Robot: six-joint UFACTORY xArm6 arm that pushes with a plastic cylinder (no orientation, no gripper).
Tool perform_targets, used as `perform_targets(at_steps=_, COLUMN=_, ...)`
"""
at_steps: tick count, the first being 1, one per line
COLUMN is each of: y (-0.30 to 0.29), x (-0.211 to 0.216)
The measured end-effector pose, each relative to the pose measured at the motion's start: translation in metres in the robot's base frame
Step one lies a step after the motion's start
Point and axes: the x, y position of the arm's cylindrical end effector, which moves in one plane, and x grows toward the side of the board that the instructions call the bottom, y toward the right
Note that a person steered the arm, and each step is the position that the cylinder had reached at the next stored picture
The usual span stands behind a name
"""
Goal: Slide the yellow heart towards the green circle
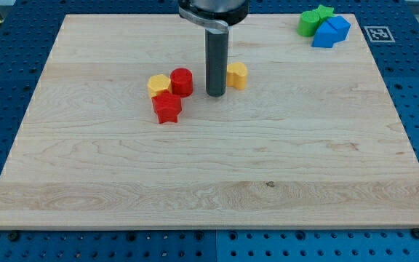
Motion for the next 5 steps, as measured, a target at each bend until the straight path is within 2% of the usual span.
perform_targets(at_steps=2, y=0.009, x=-0.040)
perform_targets(at_steps=4, y=0.031, x=-0.015)
perform_targets(at_steps=5, y=0.036, x=-0.024)
